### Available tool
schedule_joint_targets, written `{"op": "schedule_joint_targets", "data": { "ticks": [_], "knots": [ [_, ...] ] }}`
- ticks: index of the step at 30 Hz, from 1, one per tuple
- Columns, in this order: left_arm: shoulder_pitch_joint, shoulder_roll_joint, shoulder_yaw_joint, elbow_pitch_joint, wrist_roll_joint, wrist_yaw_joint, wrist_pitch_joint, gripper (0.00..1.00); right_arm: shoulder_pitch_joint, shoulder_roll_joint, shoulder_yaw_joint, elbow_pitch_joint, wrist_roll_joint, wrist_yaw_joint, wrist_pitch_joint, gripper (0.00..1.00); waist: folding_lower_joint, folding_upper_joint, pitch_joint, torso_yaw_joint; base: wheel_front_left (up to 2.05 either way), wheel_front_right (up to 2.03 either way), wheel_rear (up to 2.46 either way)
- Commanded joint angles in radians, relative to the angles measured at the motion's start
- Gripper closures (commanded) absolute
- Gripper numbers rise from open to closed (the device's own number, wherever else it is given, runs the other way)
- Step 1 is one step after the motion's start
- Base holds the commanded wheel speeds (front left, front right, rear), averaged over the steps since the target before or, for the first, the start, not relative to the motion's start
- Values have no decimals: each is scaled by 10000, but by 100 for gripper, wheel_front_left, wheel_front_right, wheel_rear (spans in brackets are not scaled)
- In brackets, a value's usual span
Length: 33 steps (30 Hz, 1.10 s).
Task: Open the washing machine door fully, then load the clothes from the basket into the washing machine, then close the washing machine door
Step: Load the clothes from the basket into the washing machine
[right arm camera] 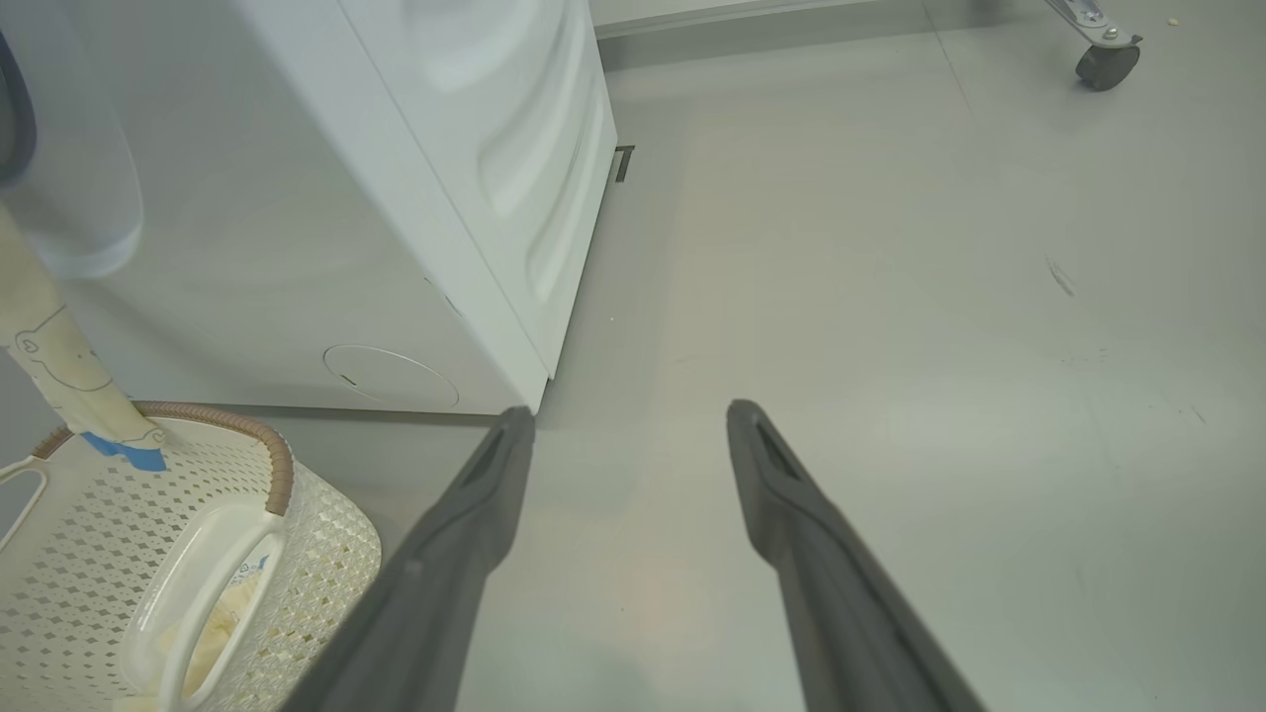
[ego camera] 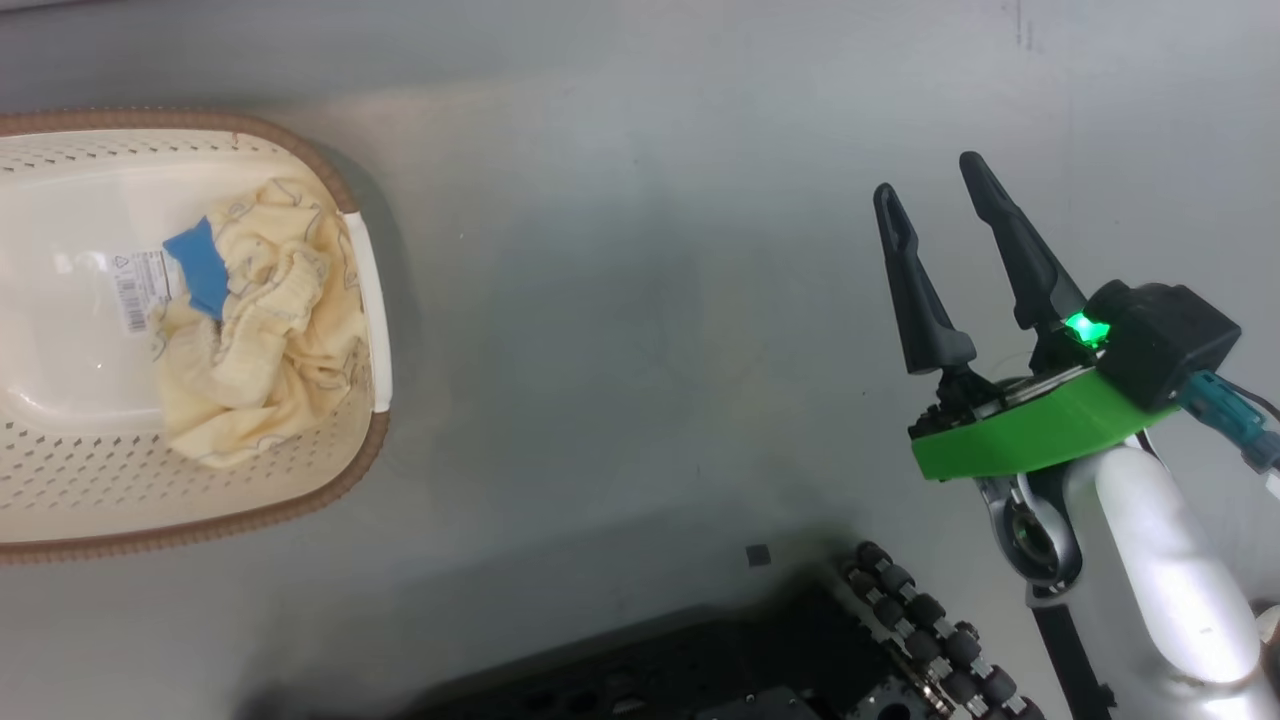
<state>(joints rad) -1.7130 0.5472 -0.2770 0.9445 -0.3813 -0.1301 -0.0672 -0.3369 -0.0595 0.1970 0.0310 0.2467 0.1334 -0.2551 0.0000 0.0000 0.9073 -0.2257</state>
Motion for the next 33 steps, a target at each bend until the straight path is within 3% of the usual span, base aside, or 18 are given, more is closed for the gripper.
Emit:
{"op": "schedule_joint_targets", "data": {
  "ticks": [1,9,10,11,24,33],
  "knots": [
    [-556,470,-36,-174,2,-5,-80,100,169,45,193,-256,75,-27,-66,0,0,0,78,-8,0,0,0],
    [-1242,337,-712,832,-32,-5,-296,100,33,67,295,-250,70,-27,-66,0,0,0,291,-51,0,0,0],
    [-1325,319,-760,933,-49,-5,-351,58,21,69,307,-247,73,-27,-66,0,0,0,305,-60,0,0,0],
    [-1394,303,-805,1032,-61,-5,-423,0,12,70,318,-242,78,-27,-66,0,0,0,312,-64,0,0,0],
    [-1574,33,-1444,1827,-490,-5,-901,0,-62,82,204,-171,44,-27,-67,0,0,0,155,76,0,0,0],
    [-665,-284,-1945,1913,-1286,-5,-1231,0,-5,-17,-41,-173,-125,-27,-67,0,0,0,-471,474,0,0,0]
  ]
}}
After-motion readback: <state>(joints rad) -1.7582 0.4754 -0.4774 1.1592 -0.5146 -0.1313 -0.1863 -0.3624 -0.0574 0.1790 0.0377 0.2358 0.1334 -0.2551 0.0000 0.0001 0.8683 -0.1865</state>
